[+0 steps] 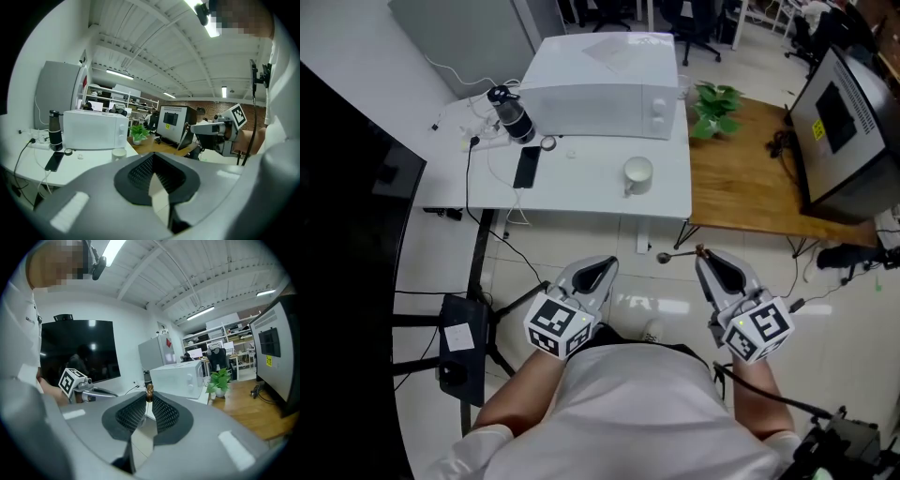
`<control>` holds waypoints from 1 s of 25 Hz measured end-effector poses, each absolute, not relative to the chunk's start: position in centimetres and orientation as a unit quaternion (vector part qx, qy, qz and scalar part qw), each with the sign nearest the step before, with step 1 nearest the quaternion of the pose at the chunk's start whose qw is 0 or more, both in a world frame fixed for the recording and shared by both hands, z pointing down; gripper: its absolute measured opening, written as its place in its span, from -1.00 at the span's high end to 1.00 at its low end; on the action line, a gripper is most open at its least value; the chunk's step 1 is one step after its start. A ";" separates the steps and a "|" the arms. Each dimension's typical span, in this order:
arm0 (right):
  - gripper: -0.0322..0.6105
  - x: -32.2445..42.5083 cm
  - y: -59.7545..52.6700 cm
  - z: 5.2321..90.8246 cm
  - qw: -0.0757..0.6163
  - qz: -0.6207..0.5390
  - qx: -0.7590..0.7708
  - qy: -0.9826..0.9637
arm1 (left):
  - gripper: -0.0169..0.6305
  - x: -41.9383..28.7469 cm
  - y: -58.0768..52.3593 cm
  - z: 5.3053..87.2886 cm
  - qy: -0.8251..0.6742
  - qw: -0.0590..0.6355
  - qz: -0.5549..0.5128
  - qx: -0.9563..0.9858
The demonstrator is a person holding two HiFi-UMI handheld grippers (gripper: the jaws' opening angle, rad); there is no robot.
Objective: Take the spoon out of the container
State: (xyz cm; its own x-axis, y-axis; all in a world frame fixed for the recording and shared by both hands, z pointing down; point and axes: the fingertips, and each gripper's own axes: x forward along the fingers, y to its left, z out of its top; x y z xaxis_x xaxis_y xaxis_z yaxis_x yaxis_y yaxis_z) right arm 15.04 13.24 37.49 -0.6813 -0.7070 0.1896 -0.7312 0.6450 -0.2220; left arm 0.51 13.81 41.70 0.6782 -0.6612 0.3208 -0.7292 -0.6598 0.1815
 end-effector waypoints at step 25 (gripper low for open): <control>0.75 8.3 15.7 39.6 0.068 0.166 0.464 -0.867 | 0.93 -5.2 13.4 41.1 -0.311 0.148 0.097 0.934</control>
